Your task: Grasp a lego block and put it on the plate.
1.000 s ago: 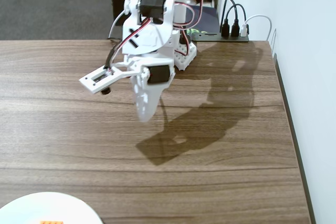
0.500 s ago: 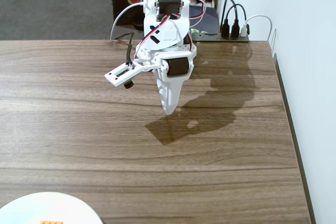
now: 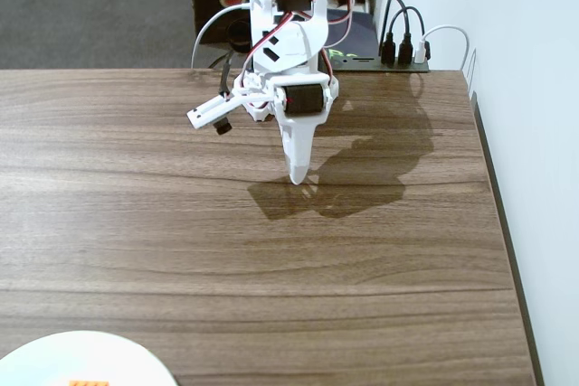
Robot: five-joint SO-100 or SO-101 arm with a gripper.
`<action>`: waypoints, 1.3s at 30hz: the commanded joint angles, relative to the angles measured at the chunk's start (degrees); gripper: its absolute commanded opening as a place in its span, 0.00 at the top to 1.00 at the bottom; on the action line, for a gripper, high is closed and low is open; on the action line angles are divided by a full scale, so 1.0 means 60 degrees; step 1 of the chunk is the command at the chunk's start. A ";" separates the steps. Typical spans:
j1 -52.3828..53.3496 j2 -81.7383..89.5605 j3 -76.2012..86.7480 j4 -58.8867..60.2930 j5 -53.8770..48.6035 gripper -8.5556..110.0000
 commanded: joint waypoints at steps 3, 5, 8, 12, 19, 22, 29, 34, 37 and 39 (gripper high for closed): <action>0.0264 0.0952 0.0073 0.0820 0.0205 0.92; 0.0322 0.1274 0.0117 0.1172 0.0264 0.92; 0.0410 0.1729 0.0176 0.1641 0.0352 0.92; 0.0586 0.2285 0.0264 0.2051 0.0483 0.92; 0.0659 0.3457 0.0454 0.2666 0.0527 0.92; 0.0674 0.3472 0.0469 0.2666 0.0542 0.92; 0.0674 0.3472 0.0469 0.2666 0.0542 0.92; 0.0674 0.3472 0.0469 0.2666 0.0542 0.92; 0.0674 0.3472 0.0469 0.2666 0.0542 0.92; 0.0674 0.3472 0.0469 0.2666 0.0542 0.92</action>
